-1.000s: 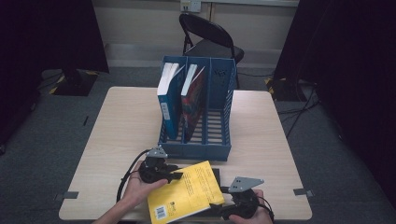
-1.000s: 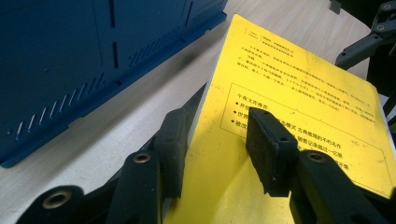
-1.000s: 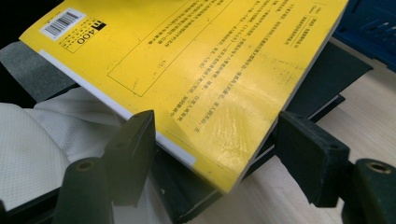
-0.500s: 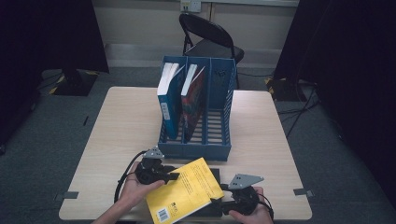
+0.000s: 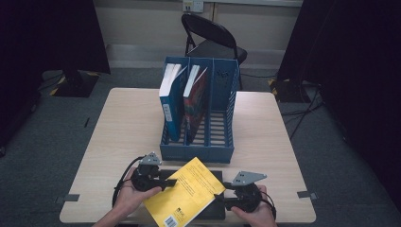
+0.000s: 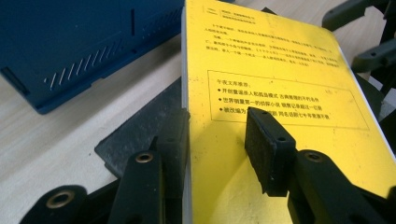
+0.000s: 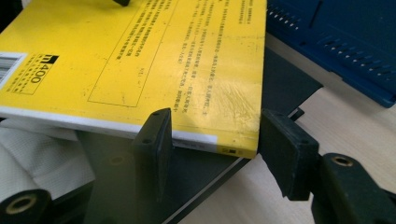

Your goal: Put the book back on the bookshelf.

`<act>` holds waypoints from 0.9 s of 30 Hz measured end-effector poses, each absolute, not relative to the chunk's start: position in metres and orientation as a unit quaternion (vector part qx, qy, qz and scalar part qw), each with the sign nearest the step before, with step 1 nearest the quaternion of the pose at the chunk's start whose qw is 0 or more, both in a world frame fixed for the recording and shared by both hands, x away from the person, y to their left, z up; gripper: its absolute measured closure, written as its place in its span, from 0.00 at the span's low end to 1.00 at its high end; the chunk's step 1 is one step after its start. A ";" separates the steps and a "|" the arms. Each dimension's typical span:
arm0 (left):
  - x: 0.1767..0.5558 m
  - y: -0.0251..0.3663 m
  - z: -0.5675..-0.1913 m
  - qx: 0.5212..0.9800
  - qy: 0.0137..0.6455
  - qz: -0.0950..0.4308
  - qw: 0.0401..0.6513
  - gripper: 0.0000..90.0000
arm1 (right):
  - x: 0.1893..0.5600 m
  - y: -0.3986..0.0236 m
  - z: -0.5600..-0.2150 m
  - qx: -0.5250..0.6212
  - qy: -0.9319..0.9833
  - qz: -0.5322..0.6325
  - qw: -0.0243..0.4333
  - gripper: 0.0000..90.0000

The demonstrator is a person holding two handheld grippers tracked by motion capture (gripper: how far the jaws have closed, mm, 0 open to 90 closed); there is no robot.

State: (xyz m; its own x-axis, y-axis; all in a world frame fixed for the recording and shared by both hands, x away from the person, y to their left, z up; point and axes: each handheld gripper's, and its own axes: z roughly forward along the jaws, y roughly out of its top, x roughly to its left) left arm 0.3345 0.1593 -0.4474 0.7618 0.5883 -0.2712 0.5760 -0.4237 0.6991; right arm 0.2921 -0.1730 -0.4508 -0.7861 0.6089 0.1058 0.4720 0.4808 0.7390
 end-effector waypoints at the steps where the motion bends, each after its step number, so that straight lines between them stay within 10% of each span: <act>1: 0.333 0.160 -0.447 0.844 0.346 0.008 0.410 0.67 | 0.292 -0.172 -0.450 0.314 0.857 0.399 0.087 0.51; 27: 0.303 0.175 -0.445 0.838 0.370 0.013 0.401 0.68 | 0.322 -0.162 -0.450 0.325 0.851 0.399 0.111 0.57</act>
